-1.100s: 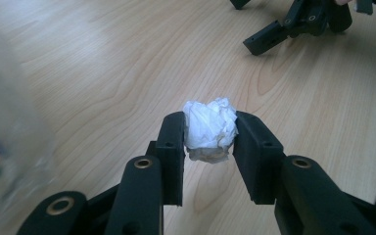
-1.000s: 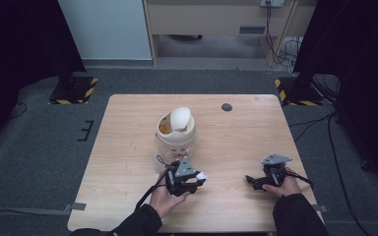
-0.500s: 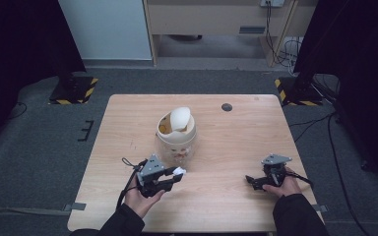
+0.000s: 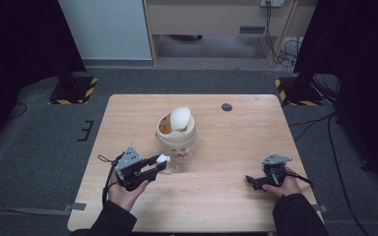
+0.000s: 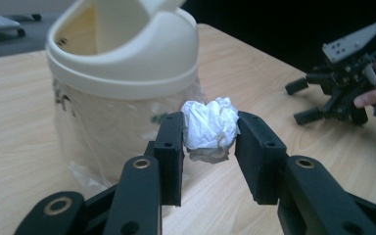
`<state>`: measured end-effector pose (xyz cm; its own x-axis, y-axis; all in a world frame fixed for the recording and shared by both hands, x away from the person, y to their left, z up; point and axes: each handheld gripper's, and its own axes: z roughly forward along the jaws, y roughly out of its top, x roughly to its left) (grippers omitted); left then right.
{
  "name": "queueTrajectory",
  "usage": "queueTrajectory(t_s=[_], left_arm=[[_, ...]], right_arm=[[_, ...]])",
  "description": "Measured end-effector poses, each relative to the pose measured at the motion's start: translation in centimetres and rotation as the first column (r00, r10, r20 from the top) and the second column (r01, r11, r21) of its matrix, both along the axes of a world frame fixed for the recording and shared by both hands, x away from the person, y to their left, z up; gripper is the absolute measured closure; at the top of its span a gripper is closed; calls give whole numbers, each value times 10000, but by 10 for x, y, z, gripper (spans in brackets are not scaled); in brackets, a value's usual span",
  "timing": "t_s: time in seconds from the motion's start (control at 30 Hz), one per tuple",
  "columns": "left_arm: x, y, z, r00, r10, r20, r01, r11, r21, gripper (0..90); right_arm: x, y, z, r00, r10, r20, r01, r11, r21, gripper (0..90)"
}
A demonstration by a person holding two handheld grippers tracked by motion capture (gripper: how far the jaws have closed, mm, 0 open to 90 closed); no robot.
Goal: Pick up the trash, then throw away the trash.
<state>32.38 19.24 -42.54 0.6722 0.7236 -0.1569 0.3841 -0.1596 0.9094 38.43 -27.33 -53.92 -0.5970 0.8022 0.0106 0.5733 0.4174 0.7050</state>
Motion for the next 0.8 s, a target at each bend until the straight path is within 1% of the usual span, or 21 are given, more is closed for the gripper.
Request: queueTrajectory(t_s=[0.17,0.43,0.57,0.67,0.8], left_arm=[[2,11,9,9990,324,316,-315,9991,-295,636],[6,26,23,9946,790,678,-736,9941,-795,635],[12,34,29,9917,940,881,-851,9914,-994,635],[17,40,33,9900,1020,973,-891,9876,-1294,633],[23,45,39,9859,1171,1195,-997,9848,-1423,633]], right_arm=[[0,0,0,10000,1,0,-1,10000,1,5],[0,0,0,10000,0,1,0,10000,2,5],[0,0,0,10000,0,1,0,10000,1,5],[0,0,0,10000,-1,2,1,10000,0,5],[0,0,0,10000,-2,0,2,10000,1,5]])
